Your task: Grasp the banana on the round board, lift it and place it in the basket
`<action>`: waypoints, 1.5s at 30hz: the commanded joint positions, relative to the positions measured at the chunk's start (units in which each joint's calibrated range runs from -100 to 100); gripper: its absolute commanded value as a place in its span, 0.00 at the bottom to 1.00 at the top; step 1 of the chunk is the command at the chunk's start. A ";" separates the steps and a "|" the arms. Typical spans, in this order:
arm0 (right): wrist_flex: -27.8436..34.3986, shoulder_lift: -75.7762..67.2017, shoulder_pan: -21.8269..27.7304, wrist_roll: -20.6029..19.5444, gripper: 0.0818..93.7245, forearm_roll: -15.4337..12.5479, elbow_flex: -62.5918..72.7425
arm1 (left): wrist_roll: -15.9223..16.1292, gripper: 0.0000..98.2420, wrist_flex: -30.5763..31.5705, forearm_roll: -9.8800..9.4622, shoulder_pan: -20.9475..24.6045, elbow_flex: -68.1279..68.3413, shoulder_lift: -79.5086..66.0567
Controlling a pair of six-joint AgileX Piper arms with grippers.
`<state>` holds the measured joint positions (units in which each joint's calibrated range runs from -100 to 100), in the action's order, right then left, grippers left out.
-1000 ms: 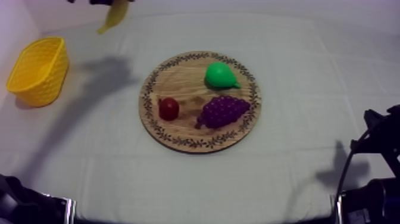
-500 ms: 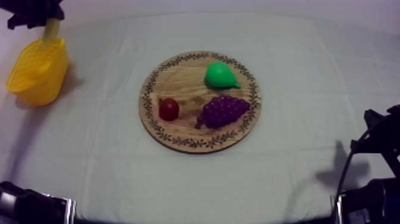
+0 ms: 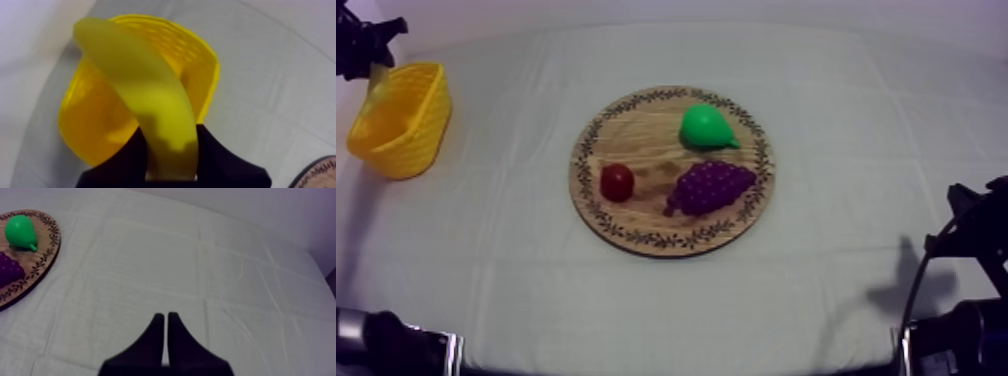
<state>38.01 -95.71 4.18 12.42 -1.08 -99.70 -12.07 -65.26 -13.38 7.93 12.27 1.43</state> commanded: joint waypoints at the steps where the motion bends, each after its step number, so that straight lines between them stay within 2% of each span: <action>1: -0.02 -0.04 0.03 0.01 0.01 -0.02 0.03 | 0.29 0.24 0.38 0.02 1.05 -0.87 2.78; 19: -0.02 -0.04 0.03 0.01 0.01 -0.02 0.03 | 2.72 0.25 3.54 0.29 4.28 -9.13 17.29; 22: -0.02 -0.04 0.03 0.01 0.01 -0.02 0.03 | 2.98 0.34 4.05 0.48 4.46 -9.58 17.88; 27: -0.02 -0.04 0.03 0.01 0.01 -0.02 0.03 | 4.57 0.59 4.82 1.94 5.45 -9.50 17.77; 30: -0.02 -0.04 0.03 0.01 0.01 -0.02 0.03 | 5.10 0.65 4.58 2.28 5.82 -9.39 17.16; 37: -0.02 -0.04 0.03 0.01 0.01 -0.02 0.03 | 4.98 0.66 4.15 2.26 5.37 -6.07 11.20; 45: -0.02 -0.04 0.03 0.01 0.01 -0.02 0.03 | 5.10 0.61 4.07 2.44 4.25 0.34 -4.42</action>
<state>38.01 -95.71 4.18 12.43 -1.08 -99.70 -7.02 -61.15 -10.97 12.35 11.51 2.31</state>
